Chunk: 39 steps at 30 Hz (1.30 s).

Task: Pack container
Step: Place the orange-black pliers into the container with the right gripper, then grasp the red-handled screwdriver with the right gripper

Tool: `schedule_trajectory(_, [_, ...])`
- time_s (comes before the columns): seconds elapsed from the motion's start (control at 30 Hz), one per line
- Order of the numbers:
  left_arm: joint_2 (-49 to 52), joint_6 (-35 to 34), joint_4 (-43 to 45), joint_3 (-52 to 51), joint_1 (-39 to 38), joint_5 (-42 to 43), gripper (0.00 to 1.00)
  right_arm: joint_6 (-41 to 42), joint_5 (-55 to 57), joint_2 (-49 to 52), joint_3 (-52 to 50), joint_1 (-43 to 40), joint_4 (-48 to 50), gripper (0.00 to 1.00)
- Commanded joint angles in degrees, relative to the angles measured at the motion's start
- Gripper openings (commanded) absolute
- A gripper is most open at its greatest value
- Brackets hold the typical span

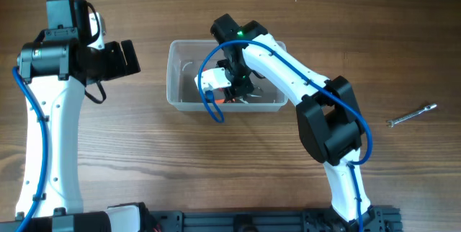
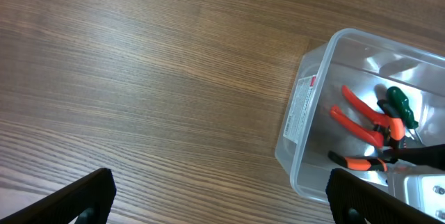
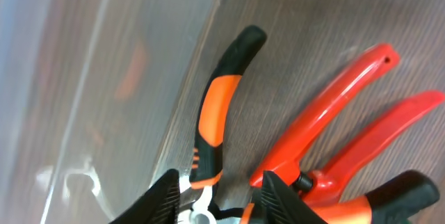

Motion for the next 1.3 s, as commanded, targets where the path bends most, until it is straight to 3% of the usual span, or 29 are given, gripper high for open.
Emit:
schedule_trajectory(0.0, [0.33, -0.13, -0.22, 0.74, 0.24, 0.68, 1.00, 9.62, -0.90, -2.99, 3.43, -0.20, 0.17, 0.38])
schedule_trajectory(0.07, [0.33, -0.13, -0.22, 0.74, 0.24, 0.68, 1.00, 17.68, 2.21, -6.19, 6.54, -0.20, -0.17, 0.39])
schedule_trajectory(0.13, [0.33, -0.11, -0.24, 0.74, 0.24, 0.68, 1.00, 22.82, 4.31, -9.62, 8.46, -0.35, -0.74, 0.47])
schedule_trajectory(0.17, [0.33, -0.11, -0.26, 0.74, 0.24, 0.68, 1.00, 25.31, 5.11, -12.26, 8.74, -0.76, -0.33, 0.99])
schedule_trajectory(0.3, [0.33, -0.11, -0.24, 0.74, 0.26, 0.68, 1.00, 45.92, 7.96, -22.88, 8.74, -6.80, 0.02, 1.00])
schedule_trajectory(0.4, [0.33, -0.13, -0.24, 0.74, 0.24, 0.68, 1.00, 61.77, 7.93, -29.90, 8.74, -16.37, -1.01, 1.00])
schedule_trajectory(0.57, [0.33, -0.11, -0.24, 0.74, 0.24, 0.68, 1.00, 63.69, 7.72, -38.10, 8.74, -25.86, -5.40, 1.00])
schedule_trajectory(0.77, [0.33, -0.13, -0.20, 0.74, 0.24, 0.68, 1.00, 83.21, 15.54, -49.46, 8.70, -30.29, -25.97, 1.00])
schedule_trajectory(0.83, [0.33, -0.13, -0.20, 0.74, 0.24, 0.70, 1.00, 86.84, 14.97, -53.31, 7.34, -30.29, -27.08, 1.00])
schedule_trajectory(0.93, [0.33, -0.13, -0.15, 0.74, 0.24, 0.70, 1.00, 92.17, 13.81, -60.85, 0.83, -30.29, -27.10, 1.00])
schedule_trajectory(1.03, [0.33, -0.13, -0.20, 0.74, 0.26, 0.70, 1.00, 96.48, 17.18, -70.90, -13.20, -30.29, -26.99, 1.00])
schedule_trajectory(1.17, [0.33, -0.13, -0.15, 0.74, 0.24, 0.70, 1.00, 86.03, 18.73, -74.03, -29.31, -30.29, -13.00, 1.00])
schedule_trajectory(1.27, [0.33, -0.13, -0.22, 0.74, 0.24, 0.70, 1.00, 62.99, 14.97, -69.46, -36.70, -30.34, -6.93, 0.96])
